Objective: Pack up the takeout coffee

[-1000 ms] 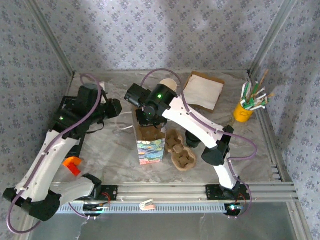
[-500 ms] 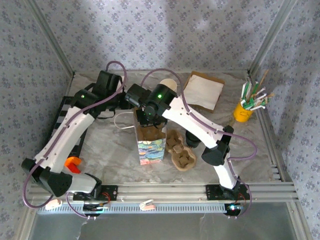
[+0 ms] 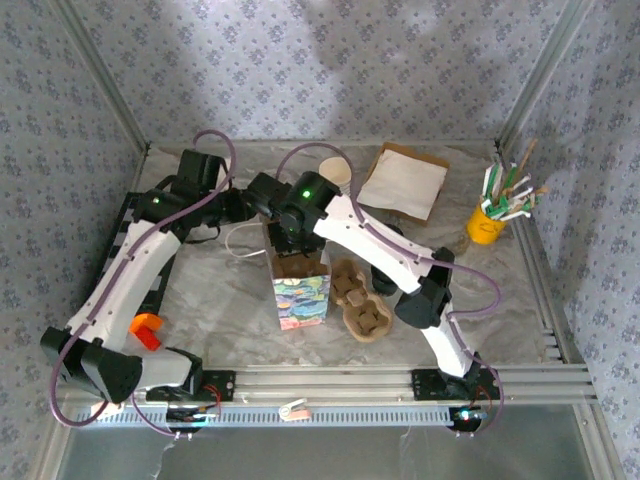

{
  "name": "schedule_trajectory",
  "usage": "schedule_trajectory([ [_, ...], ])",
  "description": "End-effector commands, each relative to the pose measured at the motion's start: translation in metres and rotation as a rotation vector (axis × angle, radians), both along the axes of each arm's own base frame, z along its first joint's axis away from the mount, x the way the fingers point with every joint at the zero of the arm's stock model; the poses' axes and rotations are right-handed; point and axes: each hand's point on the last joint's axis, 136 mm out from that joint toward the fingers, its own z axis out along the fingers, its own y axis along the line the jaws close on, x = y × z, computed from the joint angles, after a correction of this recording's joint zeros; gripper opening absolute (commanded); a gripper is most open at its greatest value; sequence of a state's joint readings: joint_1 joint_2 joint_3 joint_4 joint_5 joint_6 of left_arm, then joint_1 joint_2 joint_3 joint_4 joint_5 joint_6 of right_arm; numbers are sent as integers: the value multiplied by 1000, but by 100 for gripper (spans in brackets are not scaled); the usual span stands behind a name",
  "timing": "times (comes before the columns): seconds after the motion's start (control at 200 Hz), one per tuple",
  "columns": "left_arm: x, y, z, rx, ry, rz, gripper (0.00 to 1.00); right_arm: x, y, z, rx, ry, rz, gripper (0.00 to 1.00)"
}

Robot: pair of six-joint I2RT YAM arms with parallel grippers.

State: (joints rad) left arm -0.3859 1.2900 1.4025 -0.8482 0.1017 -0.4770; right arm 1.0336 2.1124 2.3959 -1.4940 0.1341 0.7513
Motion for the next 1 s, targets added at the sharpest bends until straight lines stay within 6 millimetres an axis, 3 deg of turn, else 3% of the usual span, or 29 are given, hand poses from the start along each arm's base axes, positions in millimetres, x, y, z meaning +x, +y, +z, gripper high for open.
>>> schedule_trajectory([
  [0.0, 0, -7, 17, -86, -47, -8, 41, 2, -5, -9, -38, 12, -17, 31],
  [0.095, 0, 0, 19, -106, -46, 38, 36, 3, -5, -15, -43, 19, -21, 31],
  [0.32, -6, 14, 34, -117, -90, 83, 36, 3, -7, -23, -64, 30, -33, 31],
  [0.994, -26, 38, 24, -100, -90, 186, 37, 5, 2, -55, -40, 84, -58, 31],
])
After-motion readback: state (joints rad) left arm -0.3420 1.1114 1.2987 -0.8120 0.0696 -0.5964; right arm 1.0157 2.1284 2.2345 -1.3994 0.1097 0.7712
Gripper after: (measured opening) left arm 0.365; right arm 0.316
